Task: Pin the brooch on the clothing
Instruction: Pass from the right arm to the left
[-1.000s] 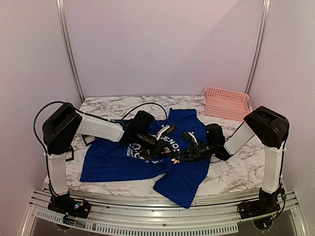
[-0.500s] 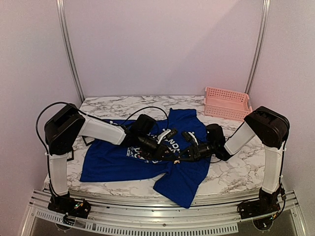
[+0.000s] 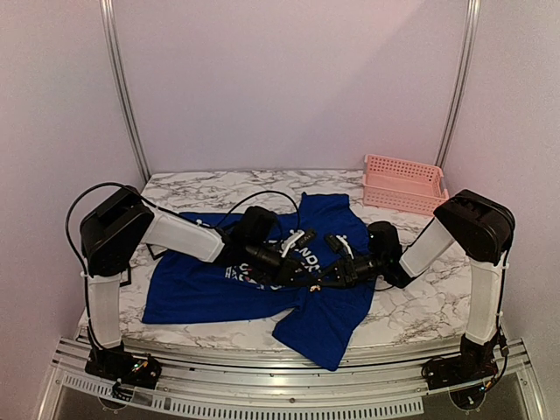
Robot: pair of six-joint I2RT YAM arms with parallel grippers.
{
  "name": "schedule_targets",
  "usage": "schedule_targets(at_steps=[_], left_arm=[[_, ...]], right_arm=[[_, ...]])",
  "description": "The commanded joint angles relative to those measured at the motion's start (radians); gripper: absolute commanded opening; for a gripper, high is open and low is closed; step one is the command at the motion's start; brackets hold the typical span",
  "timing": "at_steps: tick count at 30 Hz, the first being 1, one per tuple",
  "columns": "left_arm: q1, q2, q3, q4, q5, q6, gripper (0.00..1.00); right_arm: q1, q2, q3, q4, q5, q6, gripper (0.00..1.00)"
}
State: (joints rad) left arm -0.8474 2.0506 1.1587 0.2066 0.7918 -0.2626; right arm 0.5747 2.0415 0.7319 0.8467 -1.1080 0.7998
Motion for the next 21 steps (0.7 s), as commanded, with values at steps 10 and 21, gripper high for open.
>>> schedule_targets(at_steps=[10, 21], left_arm=[[0.014, -0.178, -0.09, 0.045, 0.106, 0.12, 0.21], [0.076, -0.153, -0.201, 0.189, -0.119, -0.049, 0.5]], right_arm=[[-0.006, 0.015, -0.026, 0.009, 0.038, -0.007, 0.0], [-0.006, 0.024, -0.015, 0.006, 0.043, -0.049, 0.0]])
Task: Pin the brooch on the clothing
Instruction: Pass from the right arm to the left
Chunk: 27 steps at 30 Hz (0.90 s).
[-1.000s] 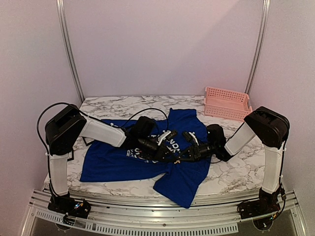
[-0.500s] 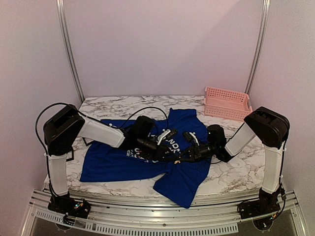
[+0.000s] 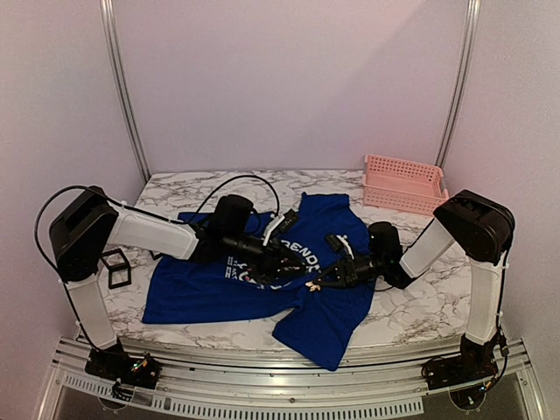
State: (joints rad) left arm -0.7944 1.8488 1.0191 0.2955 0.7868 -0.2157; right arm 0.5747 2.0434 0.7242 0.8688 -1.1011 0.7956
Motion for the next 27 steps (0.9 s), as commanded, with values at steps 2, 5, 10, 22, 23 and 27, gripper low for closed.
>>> schedule_targets(at_steps=[2, 5, 10, 22, 23, 27], left_arm=[[0.021, 0.069, -0.084, 0.161, -0.113, -0.135, 0.52], [0.029, 0.096, -0.095, 0.204, -0.146, -0.2, 0.53], [0.024, 0.133, -0.113, 0.333, -0.098, -0.296, 0.39], [-0.021, 0.203, -0.14, 0.426, -0.119, -0.423, 0.34], [-0.024, 0.199, -0.143, 0.42, -0.117, -0.416, 0.34], [-0.042, 0.201, -0.146, 0.403, -0.148, -0.41, 0.34]], right_arm=[[-0.006, 0.018, -0.009, -0.003, 0.035, -0.044, 0.0], [-0.006, 0.017, -0.005, 0.018, 0.024, -0.039, 0.0], [-0.006, 0.012, 0.0, -0.002, 0.022, -0.056, 0.0], [-0.006, -0.006, 0.008, -0.003, 0.031, -0.07, 0.0], [-0.006, -0.009, 0.007, -0.002, 0.033, -0.072, 0.0], [-0.006, -0.013, 0.003, 0.03, 0.028, -0.069, 0.0]])
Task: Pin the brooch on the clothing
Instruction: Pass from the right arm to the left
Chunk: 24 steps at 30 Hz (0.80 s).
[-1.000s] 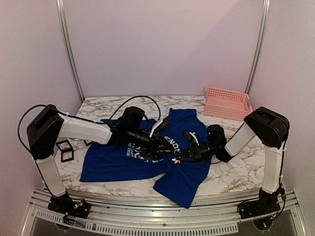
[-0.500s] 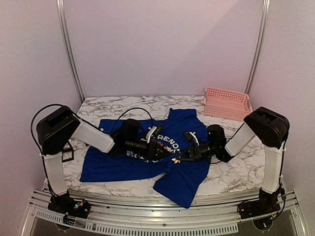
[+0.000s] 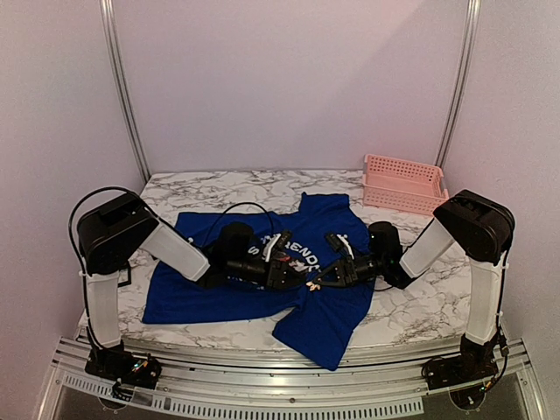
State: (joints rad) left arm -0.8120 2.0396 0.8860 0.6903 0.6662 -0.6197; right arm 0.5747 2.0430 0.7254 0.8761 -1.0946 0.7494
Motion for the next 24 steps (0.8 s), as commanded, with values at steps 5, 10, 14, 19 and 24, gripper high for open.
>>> schedule_targets(at_steps=[5, 10, 14, 19, 24], left_arm=[[-0.038, 0.022, -0.007, 0.039, -0.05, -0.024, 0.33], [-0.045, 0.037, 0.0, 0.075, -0.06, -0.049, 0.23], [-0.043, 0.036, -0.001, 0.087, -0.053, -0.047, 0.03], [-0.039, 0.023, -0.004, 0.129, -0.034, -0.029, 0.0], [-0.039, -0.038, -0.011, 0.11, 0.015, 0.11, 0.0]], right_arm=[[-0.005, -0.012, -0.006, 0.047, 0.018, -0.014, 0.0], [-0.004, -0.009, -0.01, 0.096, 0.012, -0.002, 0.0], [-0.004, -0.007, -0.016, 0.115, 0.006, 0.007, 0.0], [-0.005, -0.006, -0.026, 0.121, 0.006, 0.012, 0.0], [-0.004, -0.029, -0.001, -0.035, 0.009, -0.026, 0.3]])
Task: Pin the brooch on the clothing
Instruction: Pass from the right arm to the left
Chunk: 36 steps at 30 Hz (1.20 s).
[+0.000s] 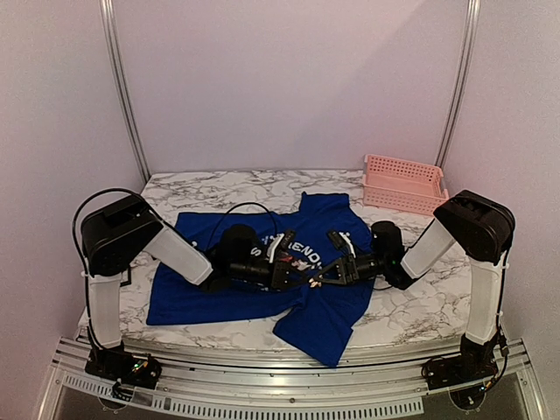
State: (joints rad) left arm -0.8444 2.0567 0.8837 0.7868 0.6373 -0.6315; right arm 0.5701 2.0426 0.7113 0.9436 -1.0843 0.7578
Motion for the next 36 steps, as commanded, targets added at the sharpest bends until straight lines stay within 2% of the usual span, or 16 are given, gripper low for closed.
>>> schedule_targets(at_steps=[1, 6, 10, 13, 19, 22, 27, 30, 33, 34, 36], left_arm=[[-0.007, -0.074, -0.009, -0.018, 0.042, 0.174, 0.0], [-0.009, -0.14, -0.006, -0.184, -0.049, 0.381, 0.0], [-0.023, -0.165, -0.015, -0.191, -0.041, 0.433, 0.0], [-0.034, -0.179, -0.022, -0.195, -0.044, 0.467, 0.0], [-0.036, -0.201, -0.022, -0.25, -0.069, 0.525, 0.0], [-0.036, -0.208, -0.023, -0.259, -0.065, 0.536, 0.0], [-0.036, -0.214, -0.026, -0.253, -0.073, 0.539, 0.0], [-0.037, -0.223, -0.031, -0.251, -0.089, 0.544, 0.0], [-0.043, -0.233, -0.033, -0.258, -0.1, 0.562, 0.0], [-0.047, -0.24, -0.034, -0.264, -0.105, 0.572, 0.0], [-0.057, -0.252, -0.039, -0.26, -0.11, 0.595, 0.0]], right_arm=[[0.0, -0.04, 0.021, -0.159, -0.002, -0.062, 0.34], [-0.002, -0.161, 0.074, -0.467, -0.016, -0.227, 0.43], [-0.002, -0.216, 0.184, -0.816, -0.026, -0.385, 0.48], [-0.004, -0.221, 0.238, -1.017, -0.043, -0.485, 0.48], [-0.014, -0.244, 0.273, -1.303, -0.064, -0.653, 0.48], [-0.027, -0.267, 0.261, -1.361, -0.039, -0.697, 0.48], [-0.043, -0.321, 0.244, -1.382, -0.03, -0.71, 0.46], [-0.044, -0.385, 0.242, -1.305, -0.011, -0.692, 0.45], [-0.042, -0.455, 0.191, -1.028, 0.103, -0.539, 0.44], [-0.039, -0.473, 0.159, -0.92, 0.171, -0.442, 0.44], [-0.018, -0.521, 0.085, -0.741, 0.345, -0.35, 0.47]])
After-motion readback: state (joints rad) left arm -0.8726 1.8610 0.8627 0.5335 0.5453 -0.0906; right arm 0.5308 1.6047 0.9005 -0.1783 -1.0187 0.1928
